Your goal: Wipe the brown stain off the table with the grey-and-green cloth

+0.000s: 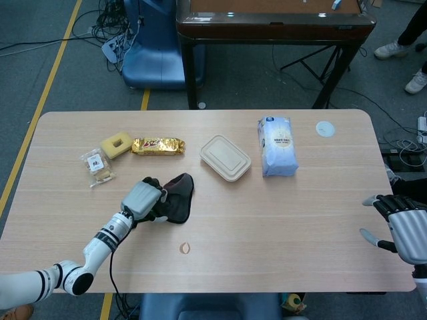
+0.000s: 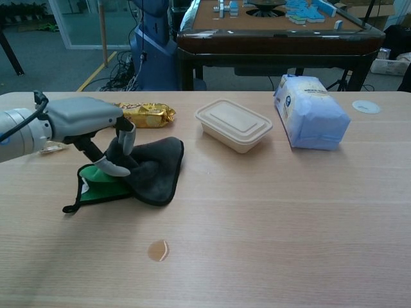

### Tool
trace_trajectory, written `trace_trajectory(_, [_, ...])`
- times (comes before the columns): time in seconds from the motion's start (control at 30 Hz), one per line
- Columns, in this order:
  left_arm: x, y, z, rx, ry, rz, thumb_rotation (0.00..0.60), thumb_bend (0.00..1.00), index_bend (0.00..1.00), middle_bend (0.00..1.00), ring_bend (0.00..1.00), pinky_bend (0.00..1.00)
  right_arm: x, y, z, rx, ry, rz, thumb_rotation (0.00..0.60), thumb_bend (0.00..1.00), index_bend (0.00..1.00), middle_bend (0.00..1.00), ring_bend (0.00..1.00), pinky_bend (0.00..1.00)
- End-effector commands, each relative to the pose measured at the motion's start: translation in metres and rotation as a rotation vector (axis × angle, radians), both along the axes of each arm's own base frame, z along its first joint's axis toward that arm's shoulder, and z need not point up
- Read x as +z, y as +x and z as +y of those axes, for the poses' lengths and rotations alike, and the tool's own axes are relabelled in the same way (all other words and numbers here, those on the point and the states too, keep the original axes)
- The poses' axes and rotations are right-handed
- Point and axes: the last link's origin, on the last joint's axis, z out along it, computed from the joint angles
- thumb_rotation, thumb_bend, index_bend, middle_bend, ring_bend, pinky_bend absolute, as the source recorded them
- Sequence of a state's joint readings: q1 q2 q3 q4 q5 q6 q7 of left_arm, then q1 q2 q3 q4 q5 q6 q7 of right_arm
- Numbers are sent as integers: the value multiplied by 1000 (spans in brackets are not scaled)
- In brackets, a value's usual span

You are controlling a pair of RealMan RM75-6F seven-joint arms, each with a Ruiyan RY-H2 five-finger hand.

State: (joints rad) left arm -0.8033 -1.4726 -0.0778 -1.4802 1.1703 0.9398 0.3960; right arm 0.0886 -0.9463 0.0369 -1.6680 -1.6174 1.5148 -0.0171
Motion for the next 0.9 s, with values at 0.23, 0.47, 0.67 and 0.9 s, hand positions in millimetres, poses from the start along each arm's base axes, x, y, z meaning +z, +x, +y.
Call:
trace_trajectory(0.23, [-15, -4, 15, 102, 38, -36, 432, 135, 172, 153, 129, 275, 3, -3, 3, -10, -9, 1, 600, 249, 366, 364, 309, 289])
trace_trajectory(0.47, [-38, 3, 18, 100, 16, -8, 363, 135, 104, 103, 102, 275, 2, -2, 3, -11, -6, 1, 600, 249, 366, 364, 309, 288])
trace_trajectory(0.67, [-56, 5, 27, 57, 7, 56, 544, 134, 118, 97, 98, 275, 3, -4, 4, -20, -10, 2, 600, 249, 366, 364, 309, 288])
trace_trajectory(0.9, [-66, -3, 30, 56, 2, 88, 600, 134, 199, 97, 111, 282, 7, -7, 6, -29, -22, 2, 600, 249, 366, 364, 309, 288])
